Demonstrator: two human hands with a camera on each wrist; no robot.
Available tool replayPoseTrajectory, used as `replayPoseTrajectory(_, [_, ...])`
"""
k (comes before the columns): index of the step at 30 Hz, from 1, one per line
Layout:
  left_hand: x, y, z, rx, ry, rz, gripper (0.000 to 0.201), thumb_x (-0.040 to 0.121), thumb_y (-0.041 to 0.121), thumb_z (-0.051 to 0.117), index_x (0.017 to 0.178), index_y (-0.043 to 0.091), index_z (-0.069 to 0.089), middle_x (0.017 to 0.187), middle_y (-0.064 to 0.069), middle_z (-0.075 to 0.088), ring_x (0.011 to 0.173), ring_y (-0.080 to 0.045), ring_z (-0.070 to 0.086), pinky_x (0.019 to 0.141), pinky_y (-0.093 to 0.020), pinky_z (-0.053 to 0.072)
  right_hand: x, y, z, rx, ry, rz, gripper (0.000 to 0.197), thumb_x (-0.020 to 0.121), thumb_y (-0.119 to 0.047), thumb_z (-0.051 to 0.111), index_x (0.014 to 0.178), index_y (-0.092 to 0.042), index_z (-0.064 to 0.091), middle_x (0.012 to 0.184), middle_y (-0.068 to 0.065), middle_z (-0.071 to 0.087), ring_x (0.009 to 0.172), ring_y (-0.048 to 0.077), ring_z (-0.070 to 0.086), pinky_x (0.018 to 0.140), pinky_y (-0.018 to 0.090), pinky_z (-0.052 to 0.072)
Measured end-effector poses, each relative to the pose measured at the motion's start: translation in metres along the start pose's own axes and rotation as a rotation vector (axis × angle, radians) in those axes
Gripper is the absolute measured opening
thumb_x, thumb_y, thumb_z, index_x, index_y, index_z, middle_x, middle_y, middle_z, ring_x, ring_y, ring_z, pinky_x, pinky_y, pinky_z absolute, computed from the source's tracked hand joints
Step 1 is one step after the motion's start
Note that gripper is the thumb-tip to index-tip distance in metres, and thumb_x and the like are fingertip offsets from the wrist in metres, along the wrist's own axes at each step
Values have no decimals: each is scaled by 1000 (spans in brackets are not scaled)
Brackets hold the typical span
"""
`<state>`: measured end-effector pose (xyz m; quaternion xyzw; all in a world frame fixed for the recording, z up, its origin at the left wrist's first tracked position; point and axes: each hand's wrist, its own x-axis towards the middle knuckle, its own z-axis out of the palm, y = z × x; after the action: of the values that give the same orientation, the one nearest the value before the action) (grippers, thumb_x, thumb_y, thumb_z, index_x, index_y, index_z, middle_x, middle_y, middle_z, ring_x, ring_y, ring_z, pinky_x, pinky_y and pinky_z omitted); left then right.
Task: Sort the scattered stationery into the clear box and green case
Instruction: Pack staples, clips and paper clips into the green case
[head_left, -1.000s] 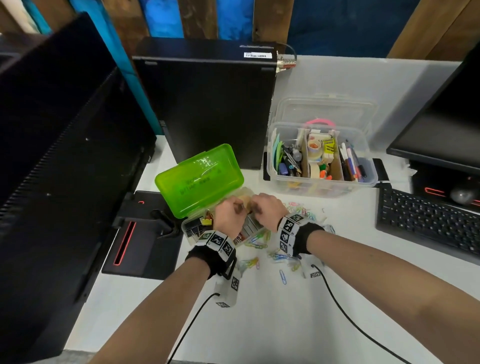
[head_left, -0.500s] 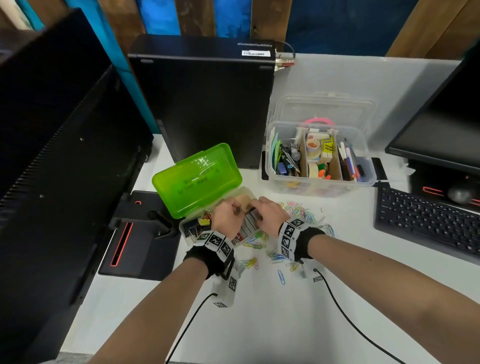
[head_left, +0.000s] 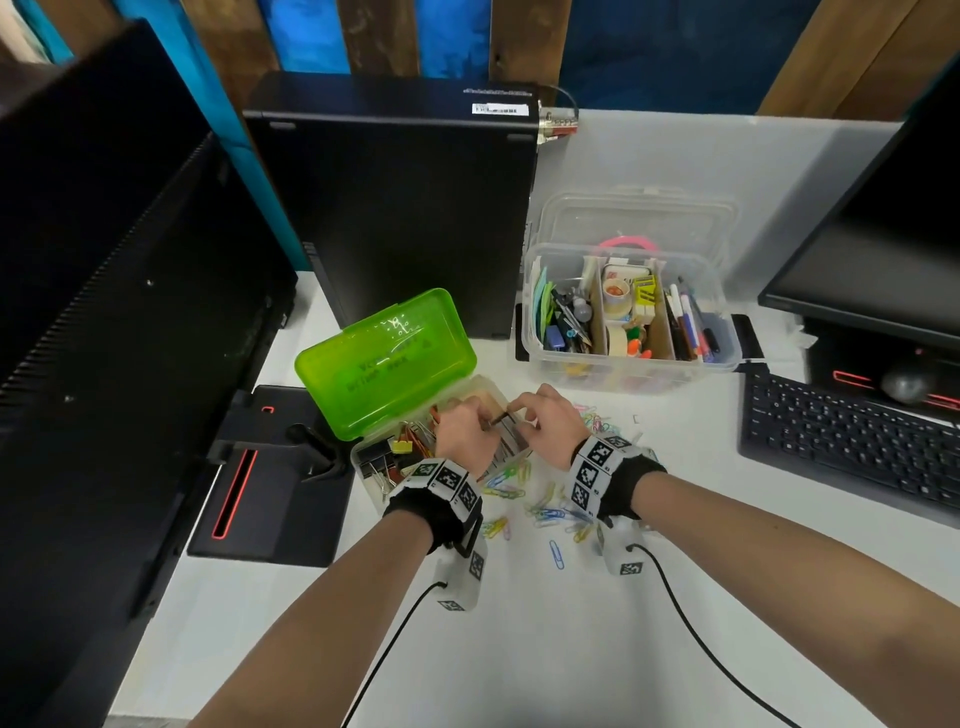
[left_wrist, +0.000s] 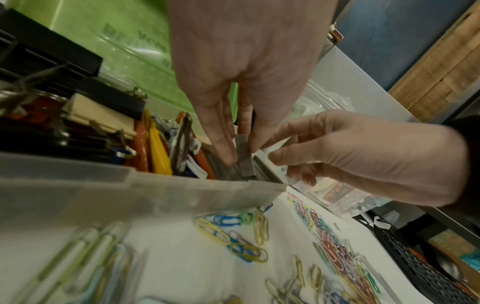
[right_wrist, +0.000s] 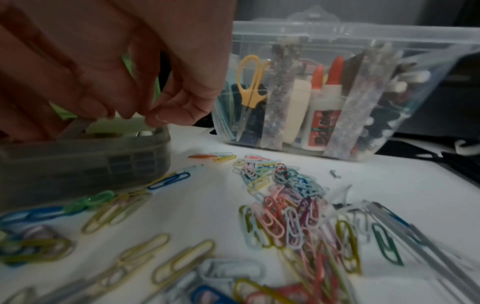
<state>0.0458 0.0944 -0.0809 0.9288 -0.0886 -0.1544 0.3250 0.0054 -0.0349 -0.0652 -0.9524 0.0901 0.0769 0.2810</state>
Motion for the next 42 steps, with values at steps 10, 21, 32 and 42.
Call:
replayPoseTrajectory(10, [3, 1, 10, 15, -27, -74, 15, 81, 16, 66, 95, 12, 66, 102, -9, 66, 95, -26, 63, 83, -33, 51, -3, 9, -9, 81, 32, 5, 25, 89, -7, 56, 112, -11, 63, 98, 4, 43, 77, 12, 48, 86, 24, 42])
replayPoseTrajectory(21, [1, 4, 9, 111, -71, -59, 25, 80, 17, 68, 103, 12, 61, 106, -9, 61, 98, -26, 61, 78, -32, 47, -8, 13, -4, 65, 24, 30, 23, 91, -10, 53, 112, -13, 63, 105, 7, 48, 97, 19, 59, 83, 20, 39])
replayPoseTrajectory(32, [-8, 7, 0, 73, -29, -27, 25, 85, 5, 53, 109, 6, 59, 107, -11, 64, 105, -28, 58, 85, -37, 49, -15, 27, -16, 84, 58, 55, 24, 90, -11, 55, 112, -16, 63, 97, 1, 44, 81, 12, 47, 84, 26, 42])
replayPoseTrajectory(42, [-40, 59, 32, 367, -379, 628, 15, 89, 20, 55, 104, 16, 59, 104, -3, 56, 96, -24, 58, 80, -33, 44, -63, 84, -50, 118, -20, 156, 13, 80, -4, 63, 88, -12, 68, 78, -3, 55, 80, 18, 55, 75, 25, 45])
